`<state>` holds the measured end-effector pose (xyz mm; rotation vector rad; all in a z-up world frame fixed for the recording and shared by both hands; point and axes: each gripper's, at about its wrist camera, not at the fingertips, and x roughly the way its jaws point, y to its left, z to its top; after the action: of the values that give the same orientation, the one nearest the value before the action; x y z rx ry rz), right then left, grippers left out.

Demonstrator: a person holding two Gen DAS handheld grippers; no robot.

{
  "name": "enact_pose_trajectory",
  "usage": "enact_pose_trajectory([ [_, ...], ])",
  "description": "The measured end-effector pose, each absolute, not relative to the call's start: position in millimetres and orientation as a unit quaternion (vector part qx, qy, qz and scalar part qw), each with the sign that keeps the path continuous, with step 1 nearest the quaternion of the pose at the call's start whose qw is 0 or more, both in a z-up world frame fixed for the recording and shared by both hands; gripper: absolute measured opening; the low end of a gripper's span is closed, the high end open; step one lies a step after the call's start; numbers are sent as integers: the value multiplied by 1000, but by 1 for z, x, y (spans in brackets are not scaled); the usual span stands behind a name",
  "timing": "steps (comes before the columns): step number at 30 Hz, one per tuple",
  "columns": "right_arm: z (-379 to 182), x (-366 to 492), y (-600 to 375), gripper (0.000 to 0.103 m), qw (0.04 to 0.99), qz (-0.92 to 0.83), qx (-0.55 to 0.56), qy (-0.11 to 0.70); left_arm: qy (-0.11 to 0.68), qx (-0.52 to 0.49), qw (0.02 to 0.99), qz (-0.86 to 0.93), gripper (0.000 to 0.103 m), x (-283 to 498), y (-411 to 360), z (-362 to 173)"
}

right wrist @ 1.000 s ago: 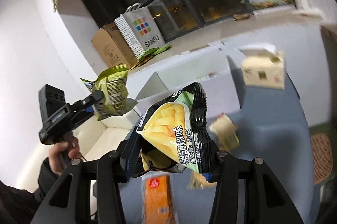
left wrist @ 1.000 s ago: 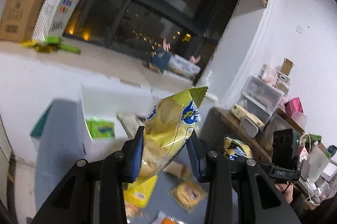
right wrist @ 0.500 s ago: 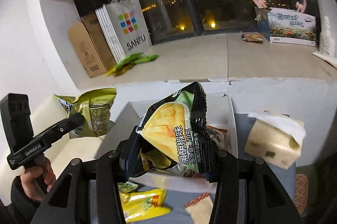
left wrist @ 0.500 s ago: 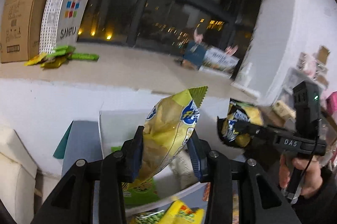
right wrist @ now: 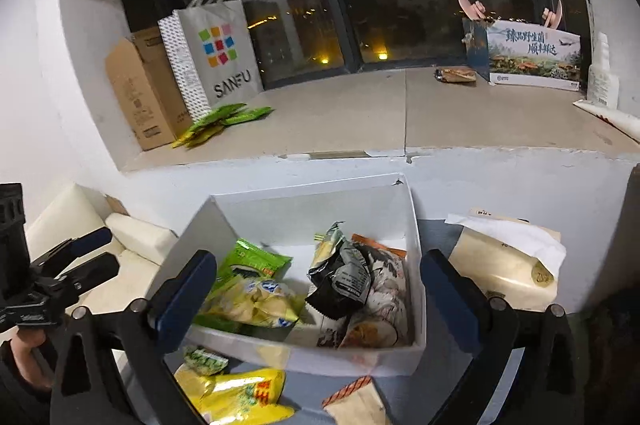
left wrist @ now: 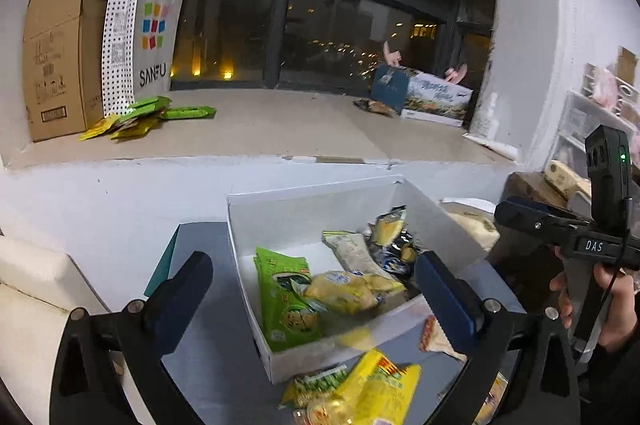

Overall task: Organize snacks
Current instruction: 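Drop both chip bags into the white box, opening both grippers, then grasp the small clear cup snack with the right gripper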

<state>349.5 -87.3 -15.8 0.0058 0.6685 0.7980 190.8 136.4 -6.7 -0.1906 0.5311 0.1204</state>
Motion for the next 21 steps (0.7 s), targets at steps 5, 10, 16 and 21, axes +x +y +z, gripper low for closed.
enact_pose_trajectory([
  [5,-2,310,-114,103,877,391,-13,279,225,-85,970,42,103,145,117,7],
  [10,3,262,-148,103,874,414,-11,253,192,-103,976,15,103,89,98,7],
  [16,-12,199,-192,103,871,431,-3,234,225,-130,966,-1,103,35,73,-27],
  [21,-38,157,-221,103,879,411,-1,242,235,-131,963,5,103,1,62,-37],
])
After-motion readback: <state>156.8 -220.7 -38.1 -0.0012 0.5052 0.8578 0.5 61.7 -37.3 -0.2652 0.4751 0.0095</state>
